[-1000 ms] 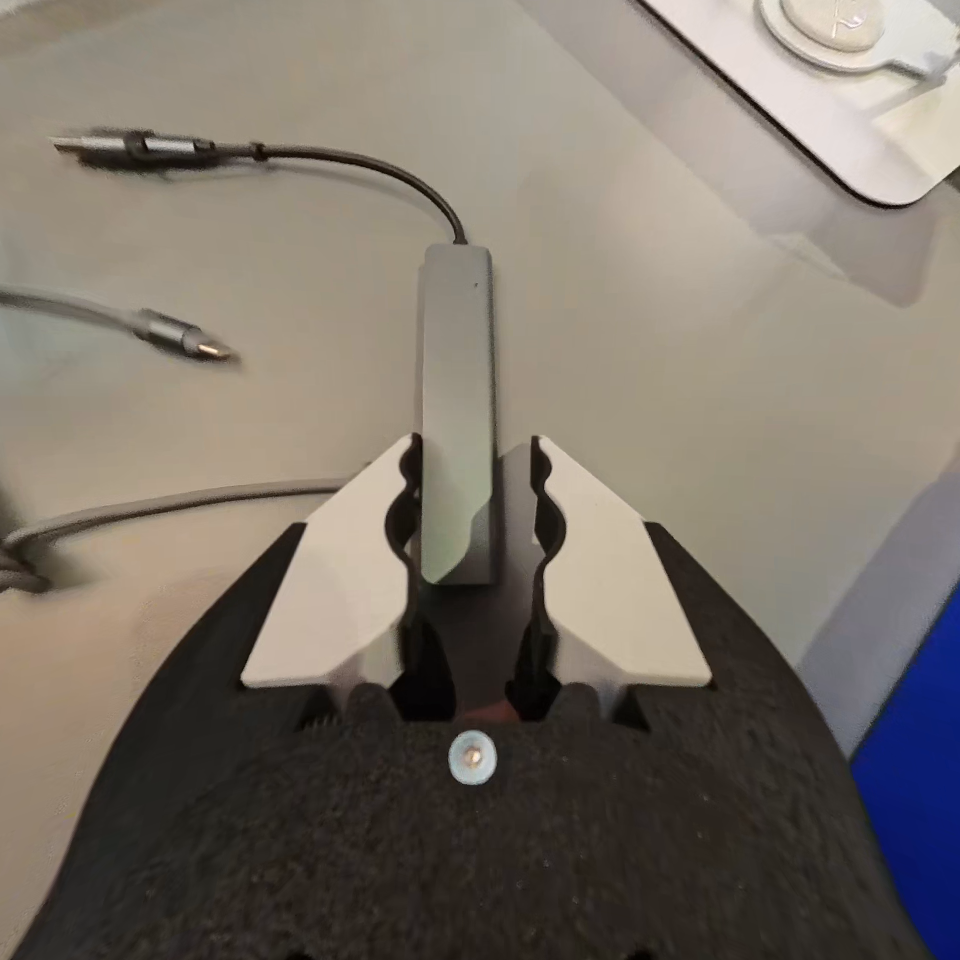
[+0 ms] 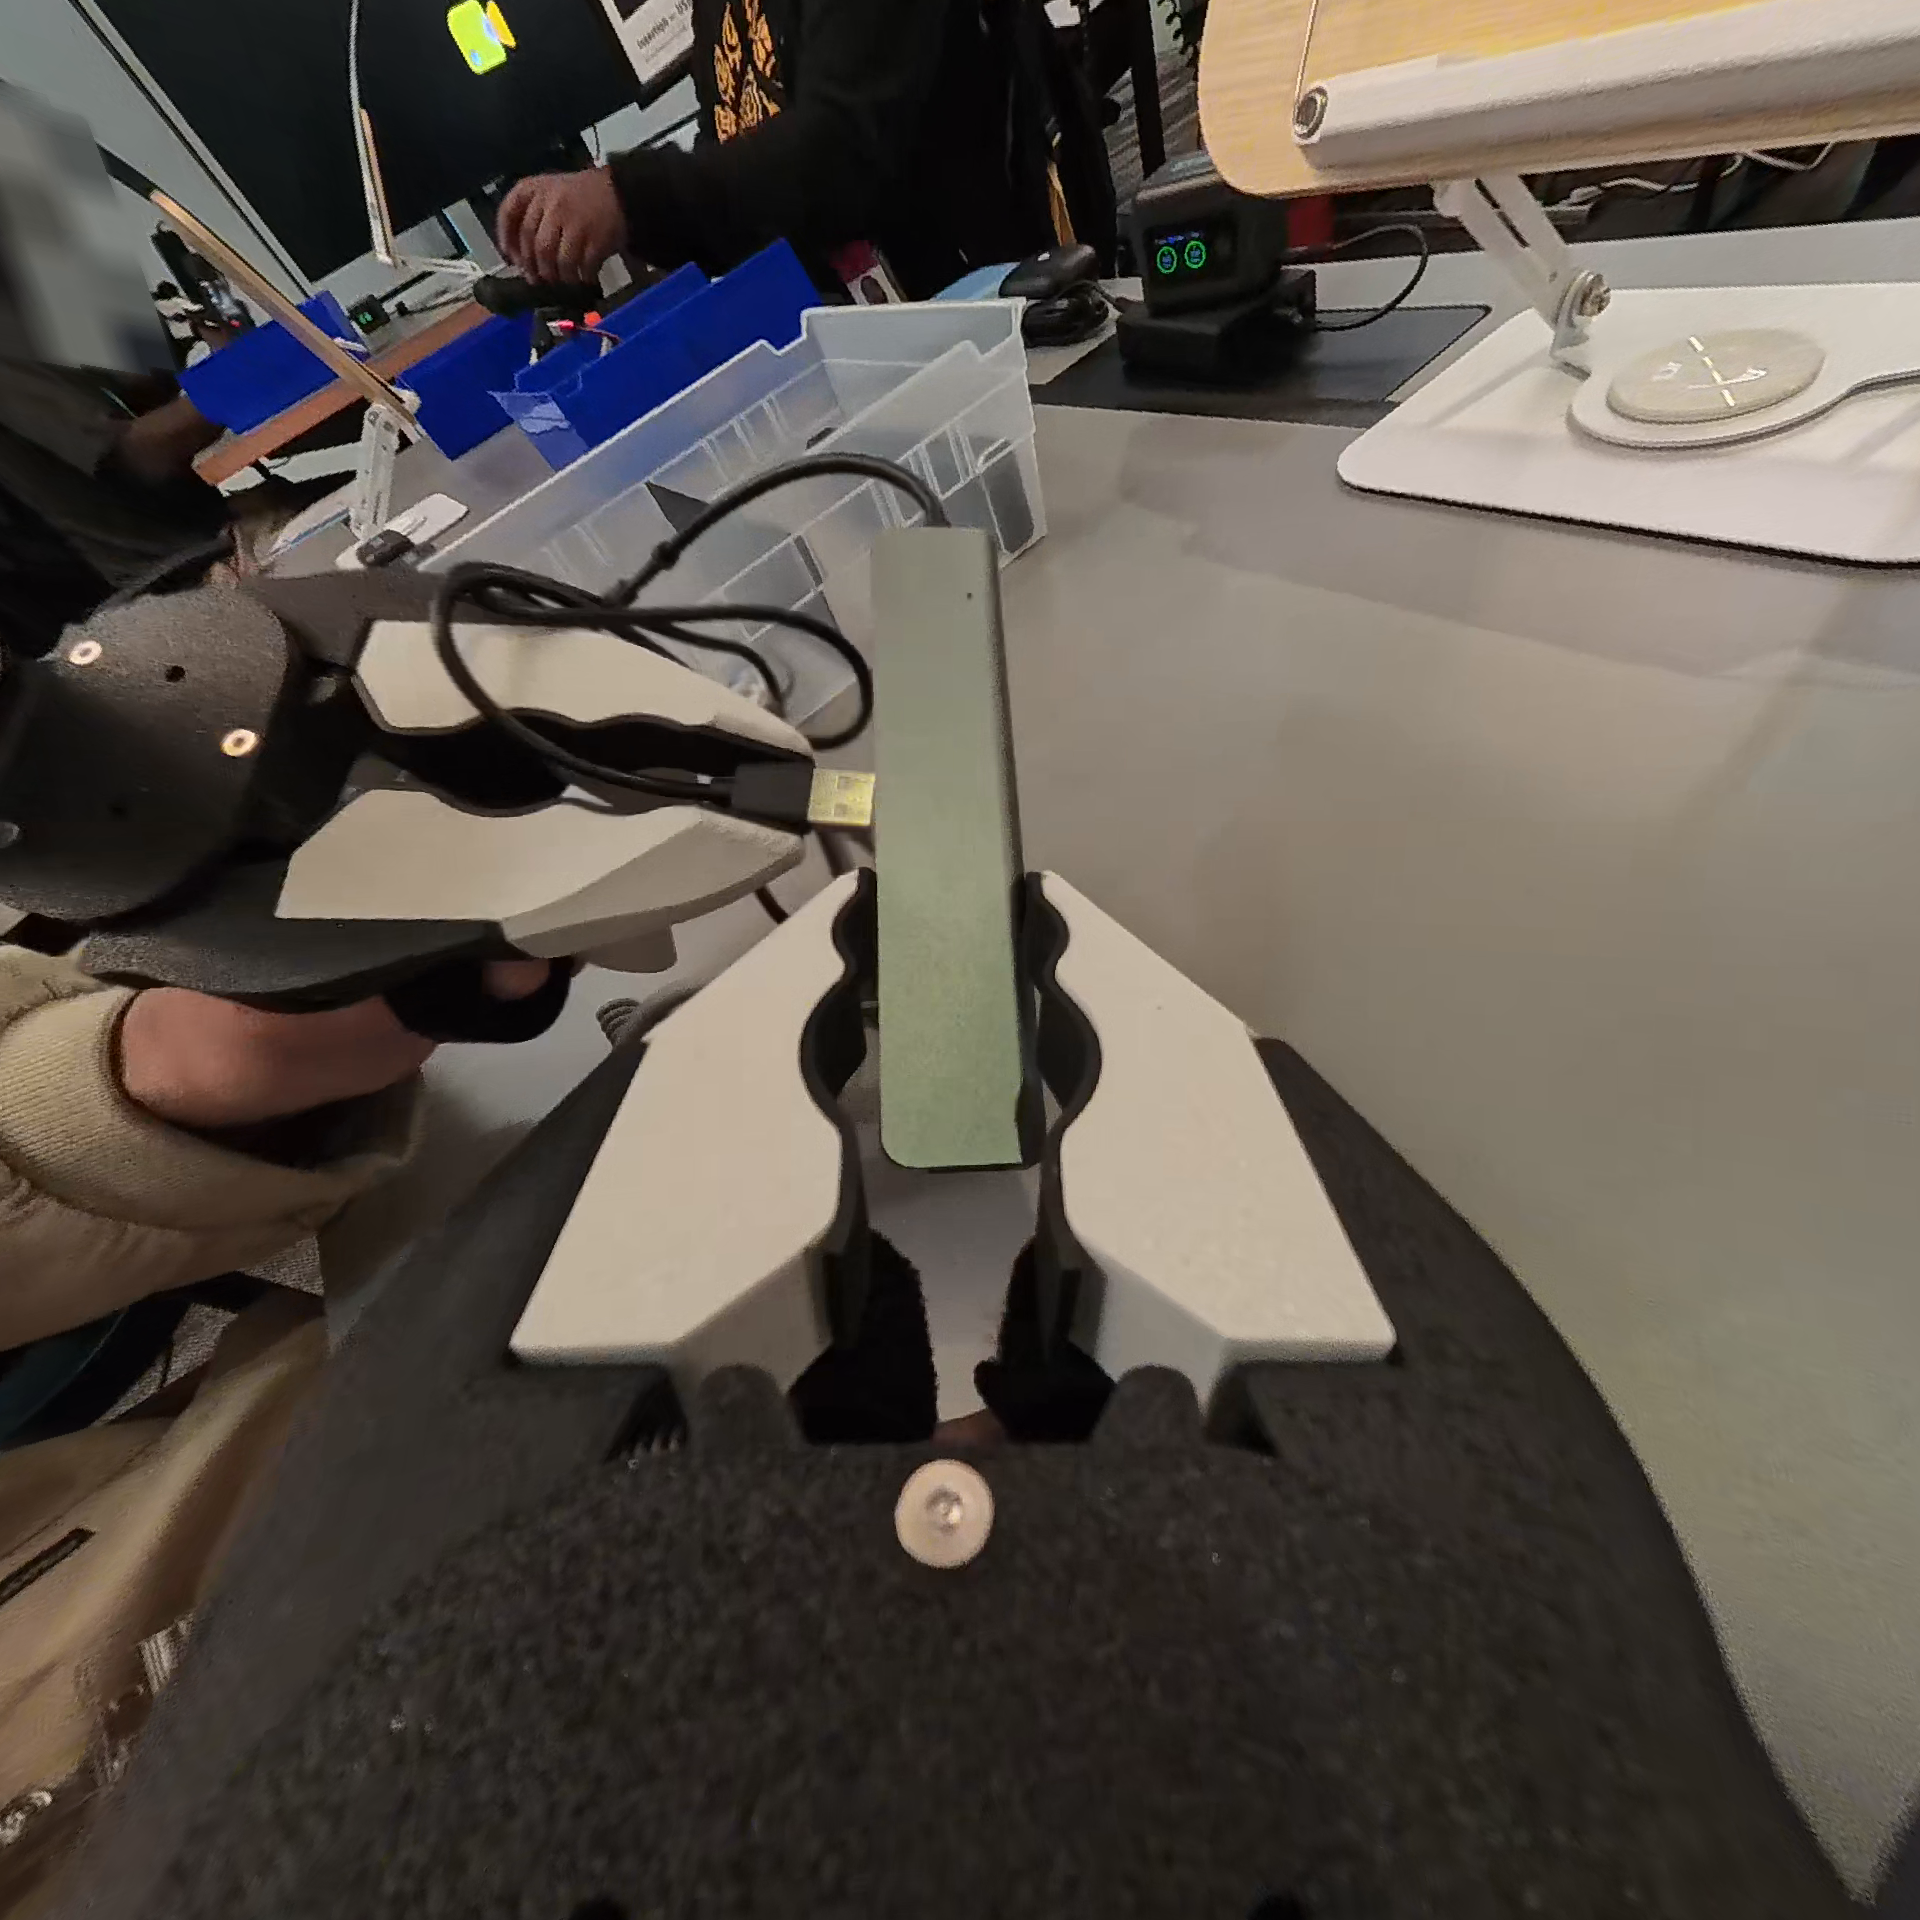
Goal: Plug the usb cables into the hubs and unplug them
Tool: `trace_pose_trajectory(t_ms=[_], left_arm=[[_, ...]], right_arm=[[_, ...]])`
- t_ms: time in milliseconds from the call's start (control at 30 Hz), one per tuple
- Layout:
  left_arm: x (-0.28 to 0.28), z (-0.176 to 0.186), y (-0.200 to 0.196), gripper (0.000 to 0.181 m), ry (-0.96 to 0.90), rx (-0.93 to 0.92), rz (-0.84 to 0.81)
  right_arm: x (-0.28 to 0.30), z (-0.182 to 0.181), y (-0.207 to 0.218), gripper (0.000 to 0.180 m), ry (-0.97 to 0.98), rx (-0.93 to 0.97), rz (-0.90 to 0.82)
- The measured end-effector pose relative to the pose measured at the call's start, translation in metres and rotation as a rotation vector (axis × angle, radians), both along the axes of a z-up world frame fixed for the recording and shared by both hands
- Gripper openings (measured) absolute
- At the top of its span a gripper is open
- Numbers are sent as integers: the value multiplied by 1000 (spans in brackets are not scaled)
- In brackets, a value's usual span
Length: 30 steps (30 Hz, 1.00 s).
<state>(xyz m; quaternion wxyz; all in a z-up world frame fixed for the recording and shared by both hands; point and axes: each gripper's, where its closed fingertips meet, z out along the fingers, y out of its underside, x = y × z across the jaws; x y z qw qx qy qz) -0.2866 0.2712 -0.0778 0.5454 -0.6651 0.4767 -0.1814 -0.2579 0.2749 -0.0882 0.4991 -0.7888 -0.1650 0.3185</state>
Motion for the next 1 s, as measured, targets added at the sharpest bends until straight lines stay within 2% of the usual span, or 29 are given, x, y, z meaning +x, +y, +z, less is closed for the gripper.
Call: trace_pose_trajectory(t_ms=[133,467,667,767,867,1000], left_arm=[[4,4,-3,16,-66,-32,-27],[3,1,-2,16,-32,-2,13],[6,7,-3,16,-37,110,53],[7,5,-4,16,-50,87,46],[14,8,-12,16,-30,126,-6],[9,6,-9,16,64,180,66]], right_arm=[[-1,0,-1,27,-1,1,6],[-2,-2,0,27,-29,10,-7],[0,4,-1,27,-59,70,-21],[0,3,-2,27,-78,76,-17],[-4,4,-3,28,-20,51,5],[-7,2,-3,27,-73,64,5]])
